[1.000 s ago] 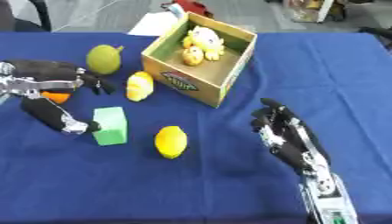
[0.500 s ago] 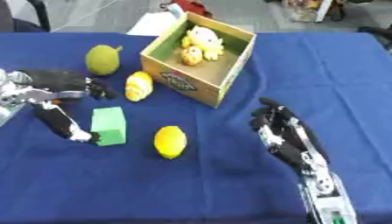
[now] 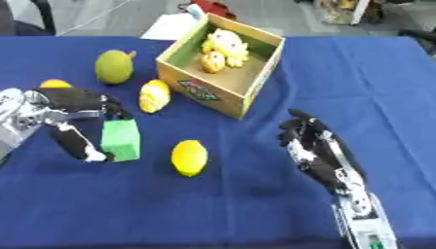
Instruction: Pick up objects on the table and place them in the box.
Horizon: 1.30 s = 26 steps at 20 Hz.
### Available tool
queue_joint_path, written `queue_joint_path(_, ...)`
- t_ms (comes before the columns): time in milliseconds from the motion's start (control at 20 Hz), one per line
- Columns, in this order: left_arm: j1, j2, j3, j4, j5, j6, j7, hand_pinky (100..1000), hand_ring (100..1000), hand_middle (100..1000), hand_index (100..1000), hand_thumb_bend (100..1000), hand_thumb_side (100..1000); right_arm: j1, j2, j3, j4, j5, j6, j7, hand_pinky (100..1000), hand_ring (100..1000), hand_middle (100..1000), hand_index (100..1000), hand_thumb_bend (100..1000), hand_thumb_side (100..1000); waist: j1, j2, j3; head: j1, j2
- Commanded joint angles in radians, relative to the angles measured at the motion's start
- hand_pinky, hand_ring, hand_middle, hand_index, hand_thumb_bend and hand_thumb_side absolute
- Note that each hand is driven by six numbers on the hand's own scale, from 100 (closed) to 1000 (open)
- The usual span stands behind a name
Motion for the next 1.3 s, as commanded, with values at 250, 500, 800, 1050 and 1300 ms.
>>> queue_joint_path(250, 0.011, 0.001, 0.045, -0.029, -0.034, 0.022, 0.107, 642, 548, 550, 753, 292, 271, -0.009, -0.011, -0.003, -0.012, 0.001, 0.0, -0.002, 636, 653, 664, 889, 100, 412, 0.006, -0.026, 0.002, -0.003, 0.004)
queue_joint_path(500, -0.031, 0.012, 0.084, -0.097, -0.012, 0.041, 0.164, 625, 516, 510, 732, 235, 249, -0.006, -0.012, -0.003, -0.012, 0.001, 0.001, -0.003, 636, 653, 664, 889, 100, 413, 0.006, -0.028, 0.004, -0.004, 0.005)
queue_joint_path(800, -0.201, -0.031, 0.1, -0.081, -0.029, 0.062, 0.201, 640, 508, 498, 736, 232, 229, 0.0, -0.011, 0.0, -0.009, 0.001, 0.001, -0.001, 636, 653, 664, 889, 100, 413, 0.006, -0.032, 0.002, -0.004, 0.005)
queue_joint_path(1050, -0.357, -0.149, 0.07, 0.095, -0.103, 0.035, 0.239, 653, 514, 501, 745, 259, 224, 0.002, -0.008, 0.005, -0.007, -0.002, 0.001, 0.002, 636, 653, 664, 889, 100, 413, 0.0, -0.033, -0.012, 0.004, 0.005)
queue_joint_path(1300, -0.453, -0.306, 0.071, 0.314, -0.182, -0.026, 0.317, 684, 525, 510, 759, 259, 210, 0.0, 0.002, 0.018, -0.005, -0.004, 0.001, 0.013, 636, 653, 664, 889, 100, 411, -0.009, -0.027, -0.035, 0.023, 0.005)
